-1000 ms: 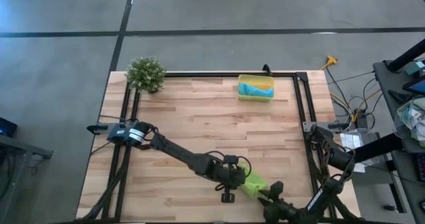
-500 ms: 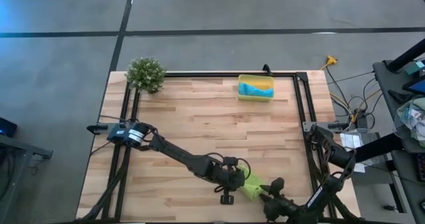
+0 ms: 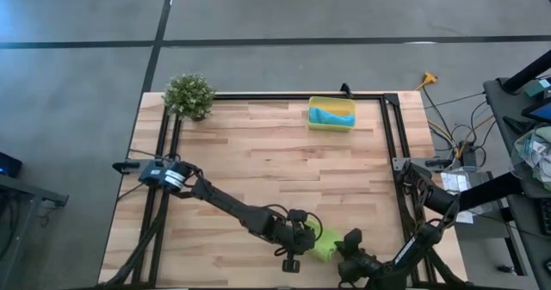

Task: Roll microfiber towels into tight, uniform cylinder then place into a basket
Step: Roll the green microfiber towel

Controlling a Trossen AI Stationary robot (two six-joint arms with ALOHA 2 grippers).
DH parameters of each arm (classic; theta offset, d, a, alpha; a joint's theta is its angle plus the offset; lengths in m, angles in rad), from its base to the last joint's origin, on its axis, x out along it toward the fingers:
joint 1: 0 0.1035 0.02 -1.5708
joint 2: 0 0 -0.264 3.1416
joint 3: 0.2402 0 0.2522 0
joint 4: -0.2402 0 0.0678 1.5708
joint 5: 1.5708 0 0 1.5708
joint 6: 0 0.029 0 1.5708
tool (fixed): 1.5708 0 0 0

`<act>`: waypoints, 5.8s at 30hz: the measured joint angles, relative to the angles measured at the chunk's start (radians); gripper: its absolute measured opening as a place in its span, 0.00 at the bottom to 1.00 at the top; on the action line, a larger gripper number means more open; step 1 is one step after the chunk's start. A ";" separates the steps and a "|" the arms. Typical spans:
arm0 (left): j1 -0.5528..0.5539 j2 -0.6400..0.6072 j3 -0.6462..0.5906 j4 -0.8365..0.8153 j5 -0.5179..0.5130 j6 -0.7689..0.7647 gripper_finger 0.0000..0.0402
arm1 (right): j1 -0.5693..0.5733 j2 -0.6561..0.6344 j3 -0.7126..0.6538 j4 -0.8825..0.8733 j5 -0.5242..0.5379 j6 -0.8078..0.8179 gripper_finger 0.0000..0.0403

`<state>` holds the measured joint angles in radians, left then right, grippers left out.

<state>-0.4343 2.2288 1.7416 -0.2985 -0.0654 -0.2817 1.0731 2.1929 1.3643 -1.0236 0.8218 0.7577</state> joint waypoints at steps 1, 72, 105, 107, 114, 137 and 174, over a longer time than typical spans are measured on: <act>-0.002 0.000 0.000 0.000 0.000 0.000 0.01 | -0.003 -0.001 0.000 -0.003 -0.009 -0.032 0.05; 0.164 0.129 -0.022 0.202 0.488 -0.234 0.01 | 0.147 -0.019 0.051 -0.096 0.145 -0.927 0.37; 0.187 0.129 -0.025 0.209 0.585 -0.266 0.01 | 0.039 0.041 0.053 0.141 0.279 -1.392 0.34; 0.187 0.130 -0.025 0.210 0.585 -0.264 0.01 | 0.034 0.041 0.053 0.140 0.279 -1.344 0.34; 0.187 0.130 -0.026 0.212 0.584 -0.258 0.01 | 0.026 0.037 0.054 0.145 0.279 -1.259 0.19; 0.196 0.024 -0.032 0.105 0.525 0.010 0.01 | 0.051 0.030 0.057 0.151 0.232 -0.269 0.02; 0.015 -0.009 -0.145 0.216 0.286 0.056 0.01 | 0.103 0.035 0.119 0.243 0.190 -0.650 0.17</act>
<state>-0.4197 2.2196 1.5964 -0.0827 0.2202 -0.2253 1.1757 2.2278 1.4834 -0.7807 1.0119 0.1073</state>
